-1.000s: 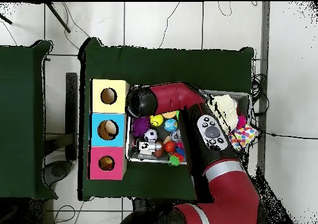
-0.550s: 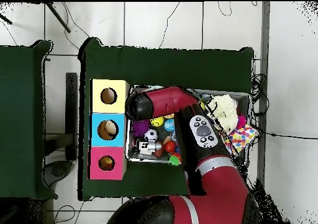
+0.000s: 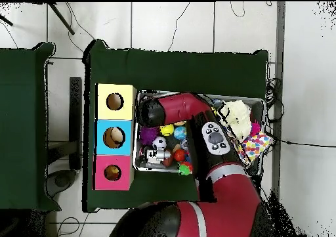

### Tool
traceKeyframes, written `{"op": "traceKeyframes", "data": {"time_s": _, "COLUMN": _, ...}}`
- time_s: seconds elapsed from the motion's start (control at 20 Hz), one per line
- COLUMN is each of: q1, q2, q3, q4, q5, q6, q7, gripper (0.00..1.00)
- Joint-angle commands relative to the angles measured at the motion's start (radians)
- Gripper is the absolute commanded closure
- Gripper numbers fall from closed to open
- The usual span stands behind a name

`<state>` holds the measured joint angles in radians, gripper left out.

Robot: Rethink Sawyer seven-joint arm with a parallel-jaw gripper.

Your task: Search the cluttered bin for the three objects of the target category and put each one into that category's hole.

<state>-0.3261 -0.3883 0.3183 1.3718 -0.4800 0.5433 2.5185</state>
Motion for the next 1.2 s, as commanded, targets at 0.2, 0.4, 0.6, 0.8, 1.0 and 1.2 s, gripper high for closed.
{"op": "traceKeyframes", "data": {"time_s": 0.2, "q1": -0.211, "q2": -0.082, "q3": 0.096, "q4": 0.092, "q5": -0.019, "q6": 0.067, "q7": -0.291, "gripper": 0.00}}
{"op": "traceKeyframes", "data": {"time_s": 0.4, "q1": -0.279, "q2": -0.123, "q3": 0.162, "q4": 0.097, "q5": -0.021, "q6": 0.134, "q7": -0.376, "gripper": 0.00}}
{"op": "traceKeyframes", "data": {"time_s": 0.6, "q1": -0.313, "q2": -0.183, "q3": 0.200, "q4": 0.108, "q5": -0.025, "q6": 0.195, "q7": -0.422, "gripper": 0.00}}
{"op": "traceKeyframes", "data": {"time_s": 0.8, "q1": -0.339, "q2": -0.200, "q3": 0.225, "q4": 0.092, "q5": -0.047, "q6": 0.221, "q7": -0.462, "gripper": 0.00}}
{"op": "traceKeyframes", "data": {"time_s": 1.0, "q1": -0.336, "q2": -0.201, "q3": 0.224, "q4": 0.094, "q5": -0.062, "q6": 0.201, "q7": -0.439, "gripper": 0.00}}
{"op": "traceKeyframes", "data": {"time_s": 1.2, "q1": -0.315, "q2": -0.200, "q3": 0.207, "q4": 0.120, "q5": -0.069, "q6": 0.153, "q7": -0.386, "gripper": 0.00}}
